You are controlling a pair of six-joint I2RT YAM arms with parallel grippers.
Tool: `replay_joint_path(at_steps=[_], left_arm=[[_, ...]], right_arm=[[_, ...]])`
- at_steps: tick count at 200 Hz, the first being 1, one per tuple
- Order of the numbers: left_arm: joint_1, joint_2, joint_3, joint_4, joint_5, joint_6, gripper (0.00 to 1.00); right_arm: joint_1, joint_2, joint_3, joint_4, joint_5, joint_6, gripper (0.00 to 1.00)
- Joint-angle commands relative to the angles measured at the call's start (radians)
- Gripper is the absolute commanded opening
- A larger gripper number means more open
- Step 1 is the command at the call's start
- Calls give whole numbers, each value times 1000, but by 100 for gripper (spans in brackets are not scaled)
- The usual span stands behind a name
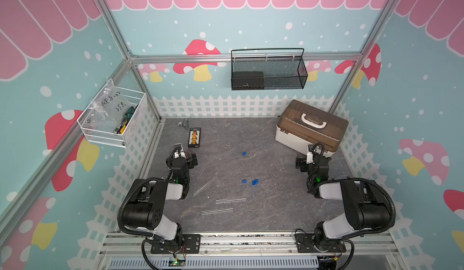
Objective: Insert stoppers into test tubes
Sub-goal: Pick up the test tube at the center of the board.
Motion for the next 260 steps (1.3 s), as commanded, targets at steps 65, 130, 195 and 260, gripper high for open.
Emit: replay_joint_path(at_steps=[65,130,195,260], left_arm=[[3,-12,21,-11,11,-20,99],[3,-12,21,-11,11,-21,99],[3,-14,20,-11,11,-21,99],[2,-50,-45,81,66,-7,99]], right_arm=[[4,0,2,25,-7,-13,99],[4,0,1,25,-8,-13,99],[4,-2,0,25,-6,-13,99],[2,-56,-6,-3,32,1,95]])
